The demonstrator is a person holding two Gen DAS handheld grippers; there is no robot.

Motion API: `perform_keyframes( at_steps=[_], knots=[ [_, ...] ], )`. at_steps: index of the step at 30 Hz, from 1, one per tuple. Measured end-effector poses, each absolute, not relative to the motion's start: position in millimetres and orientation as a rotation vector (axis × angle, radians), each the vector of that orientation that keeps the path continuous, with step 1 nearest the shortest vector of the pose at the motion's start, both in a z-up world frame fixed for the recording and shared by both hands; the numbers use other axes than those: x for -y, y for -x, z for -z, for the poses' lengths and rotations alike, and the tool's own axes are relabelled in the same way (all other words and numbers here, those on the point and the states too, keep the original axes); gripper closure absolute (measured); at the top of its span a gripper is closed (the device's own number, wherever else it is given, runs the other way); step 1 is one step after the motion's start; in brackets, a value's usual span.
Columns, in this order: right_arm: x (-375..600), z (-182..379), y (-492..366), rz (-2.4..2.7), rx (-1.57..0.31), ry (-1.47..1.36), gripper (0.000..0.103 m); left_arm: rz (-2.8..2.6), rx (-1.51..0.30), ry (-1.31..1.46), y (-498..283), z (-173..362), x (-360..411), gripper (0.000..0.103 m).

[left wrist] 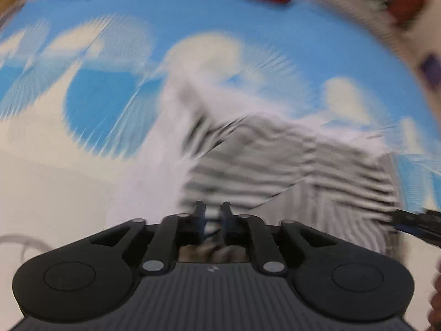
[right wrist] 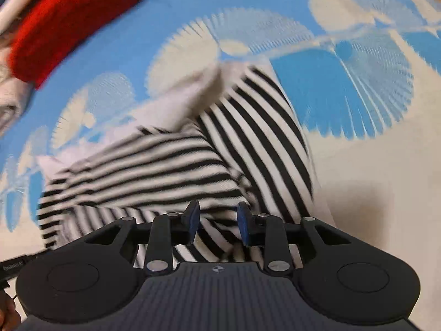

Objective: Fold small clothes

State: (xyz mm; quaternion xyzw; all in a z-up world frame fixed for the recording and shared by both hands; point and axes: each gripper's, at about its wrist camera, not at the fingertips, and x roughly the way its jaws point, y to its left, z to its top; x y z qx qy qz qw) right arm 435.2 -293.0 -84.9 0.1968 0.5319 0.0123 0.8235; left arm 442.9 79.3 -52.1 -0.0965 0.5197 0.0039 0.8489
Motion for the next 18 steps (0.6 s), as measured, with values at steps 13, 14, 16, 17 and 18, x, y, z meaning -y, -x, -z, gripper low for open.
perform_keyframes(
  at_steps=[13,14,16,17,18],
  knots=[
    [304,40,-387,-0.040,-1.052,-0.393,0.068,0.133,-1.059,-0.001,-395,26,-40,0.046],
    [308,25,-372,-0.035,-1.005,-0.405,0.068,0.138,-1.016,-0.002,-382,8,-41,0.039],
    [322,-7,-335,-0.023,-0.892,-0.453,0.067,0.126,-0.945,-0.004,-356,-25,-43,0.038],
    [328,-15,-323,-0.035,-0.844,-0.474,0.067,0.125,-0.898,0.001,-339,-42,-46,0.037],
    [331,-26,-304,-0.055,-0.793,-0.483,0.066,0.127,-0.849,0.006,-318,-62,-46,0.034]
  ],
)
